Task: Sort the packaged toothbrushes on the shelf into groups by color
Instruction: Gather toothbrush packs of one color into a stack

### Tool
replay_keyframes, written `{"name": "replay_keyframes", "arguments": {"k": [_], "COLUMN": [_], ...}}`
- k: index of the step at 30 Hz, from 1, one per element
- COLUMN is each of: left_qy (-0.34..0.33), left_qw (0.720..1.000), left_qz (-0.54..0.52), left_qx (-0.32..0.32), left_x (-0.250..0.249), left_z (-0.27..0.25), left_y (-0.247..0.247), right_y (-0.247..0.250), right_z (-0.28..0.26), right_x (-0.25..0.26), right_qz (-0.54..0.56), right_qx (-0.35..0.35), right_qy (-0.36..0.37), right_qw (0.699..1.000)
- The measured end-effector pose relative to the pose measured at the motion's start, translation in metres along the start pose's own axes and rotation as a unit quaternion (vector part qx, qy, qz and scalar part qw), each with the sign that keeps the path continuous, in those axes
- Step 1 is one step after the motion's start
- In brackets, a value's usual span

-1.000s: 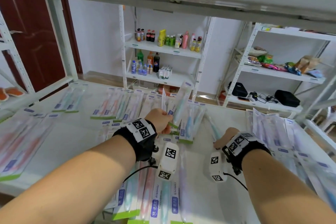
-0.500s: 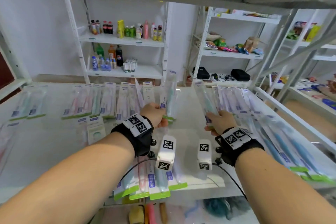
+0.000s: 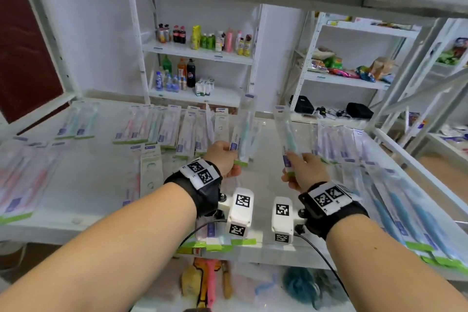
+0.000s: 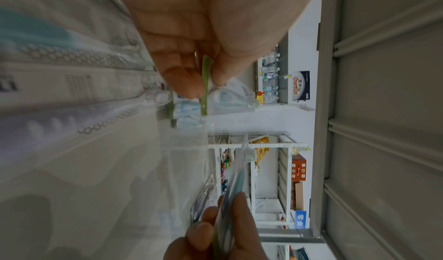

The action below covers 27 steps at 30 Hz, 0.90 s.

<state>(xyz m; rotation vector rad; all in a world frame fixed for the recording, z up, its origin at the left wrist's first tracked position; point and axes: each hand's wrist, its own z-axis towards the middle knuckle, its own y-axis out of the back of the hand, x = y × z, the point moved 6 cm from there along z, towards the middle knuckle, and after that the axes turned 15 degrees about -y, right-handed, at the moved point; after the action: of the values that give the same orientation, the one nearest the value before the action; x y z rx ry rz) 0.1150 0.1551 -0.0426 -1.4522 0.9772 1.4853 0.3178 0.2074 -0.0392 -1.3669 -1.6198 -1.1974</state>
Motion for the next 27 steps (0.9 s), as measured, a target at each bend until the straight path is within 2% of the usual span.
{"name": "replay_keyframes", "arguments": {"k": [7, 13, 18, 22, 27], "left_qy": [-0.005, -0.027, 0.012, 0.016, 0.018], "left_qw": [0.995, 0.981, 0.969, 0.965, 0.971], "left_qz": [0.006, 0.049, 0.053, 0.044, 0.082], "left_qx": [-0.095, -0.186, -0.242, -0.257, -0.225], "left_x": [0.003, -0.004, -0.001, -0.002, -0.002], "left_z": [-0.032, -0.053, -0.055, -0.043, -0.008], "left_y": [0.063, 0.153, 0.234, 0.296, 0.365], "right_y": [-0.061, -0.149, -0.244, -0.316, -0.395], "right_z": [-0.020, -0.048, -0.071, -0.080, -0.080], "right_x": [0.006, 0.020, 0.038, 0.048, 0.056], "right_qz": [0.012, 0.000, -0.062, -0.103, -0.114], "right_qx": [0.056, 0.143, 0.215, 0.234, 0.227], "right_qy": [0.024, 0.008, 0.001, 0.014, -0.010], "right_qw": [0.998, 0.990, 0.975, 0.967, 0.967]}}
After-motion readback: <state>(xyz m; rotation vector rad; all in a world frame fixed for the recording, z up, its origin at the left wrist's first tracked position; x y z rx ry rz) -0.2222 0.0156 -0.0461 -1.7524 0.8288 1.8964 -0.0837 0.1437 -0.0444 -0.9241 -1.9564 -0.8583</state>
